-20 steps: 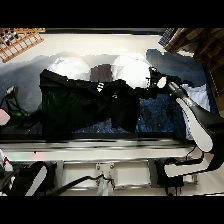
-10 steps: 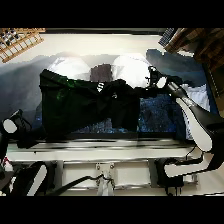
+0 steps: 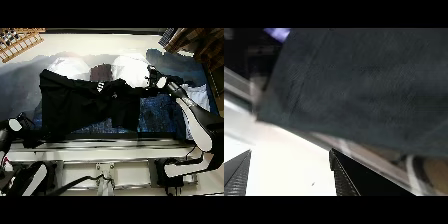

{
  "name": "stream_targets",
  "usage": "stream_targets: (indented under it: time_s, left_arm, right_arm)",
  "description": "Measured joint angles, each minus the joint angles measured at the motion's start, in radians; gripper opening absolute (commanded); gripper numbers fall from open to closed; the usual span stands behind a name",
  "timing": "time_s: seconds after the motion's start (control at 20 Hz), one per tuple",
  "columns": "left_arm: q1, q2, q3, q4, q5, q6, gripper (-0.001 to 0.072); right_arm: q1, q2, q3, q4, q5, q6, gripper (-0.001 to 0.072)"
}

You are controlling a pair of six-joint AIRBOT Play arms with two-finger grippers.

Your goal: Fold the clothes and pants, and hang the long-sleeved shirts on hangers.

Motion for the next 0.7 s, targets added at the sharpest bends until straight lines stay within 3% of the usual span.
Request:
stream_targets:
  time_s: [0.1, 0.15, 0.35, 0.45, 0.6, 0.7]
  left_arm:
    - [0.001, -0.031, 0.000, -0.013, 0.029, -0.001, 0.0457]
    - [0.002, -0.041, -0.001, -0.017, 0.042, -0.001, 0.0404]
    - [0.002, -0.058, 0.000, -0.027, 0.079, -0.003, 0.0398]
    - [0.002, -0.065, 0.000, -0.031, 0.104, -0.005, 0.0342]
    - [0.002, -0.094, 0.002, -0.038, 0.119, -0.004, 0.0340]
    - [0.002, -0.116, 0.004, -0.043, 0.118, -0.003, 0.0146]
  right_arm:
    - [0.000, 0.000, 0.000, 0.000, -0.002, -0.006, 0.0022]
    - [0.000, 0.000, 0.000, 0.001, -0.002, -0.006, 0.0022]
    - [0.000, 0.000, 0.000, 0.002, -0.006, -0.009, 0.0022]
    - [0.000, 0.000, 0.000, 0.002, -0.006, -0.009, 0.0022]
    - [0.000, 0.000, 0.000, 0.002, -0.006, -0.009, 0.0022]
    - [0.000, 0.000, 0.000, 0.002, -0.006, -0.009, 0.0022]
